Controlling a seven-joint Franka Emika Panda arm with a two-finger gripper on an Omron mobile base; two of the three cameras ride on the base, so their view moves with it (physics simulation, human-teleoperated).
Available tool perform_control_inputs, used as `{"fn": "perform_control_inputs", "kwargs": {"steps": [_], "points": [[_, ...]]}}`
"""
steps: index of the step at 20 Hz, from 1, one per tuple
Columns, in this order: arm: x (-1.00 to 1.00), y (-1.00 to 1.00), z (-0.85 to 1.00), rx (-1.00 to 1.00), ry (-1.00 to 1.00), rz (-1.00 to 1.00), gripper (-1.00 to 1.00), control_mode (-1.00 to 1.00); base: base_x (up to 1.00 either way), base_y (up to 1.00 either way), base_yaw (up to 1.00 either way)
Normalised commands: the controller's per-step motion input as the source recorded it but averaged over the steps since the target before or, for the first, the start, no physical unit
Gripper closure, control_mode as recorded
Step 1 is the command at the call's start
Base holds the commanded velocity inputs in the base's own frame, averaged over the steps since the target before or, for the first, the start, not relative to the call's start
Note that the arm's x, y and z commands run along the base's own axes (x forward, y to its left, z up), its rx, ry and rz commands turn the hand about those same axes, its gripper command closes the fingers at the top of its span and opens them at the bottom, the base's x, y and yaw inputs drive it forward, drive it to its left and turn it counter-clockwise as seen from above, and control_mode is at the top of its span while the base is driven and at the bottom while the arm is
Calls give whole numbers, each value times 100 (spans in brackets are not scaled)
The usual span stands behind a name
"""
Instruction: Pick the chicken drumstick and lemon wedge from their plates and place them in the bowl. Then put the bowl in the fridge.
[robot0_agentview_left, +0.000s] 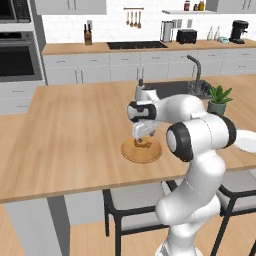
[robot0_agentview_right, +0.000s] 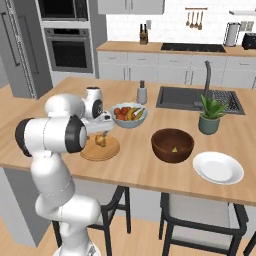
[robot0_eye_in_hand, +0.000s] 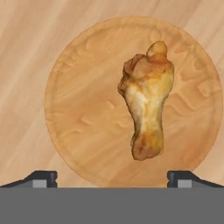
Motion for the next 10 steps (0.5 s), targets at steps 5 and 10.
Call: {"fn": "perform_control_inputs", "kwargs": {"steps": [5, 10], "points": [[54, 0, -11, 0, 7, 10, -100, -100, 0, 0, 0], [32, 5, -33, 0, 0, 2, -100, -100, 0, 0, 0]]}}
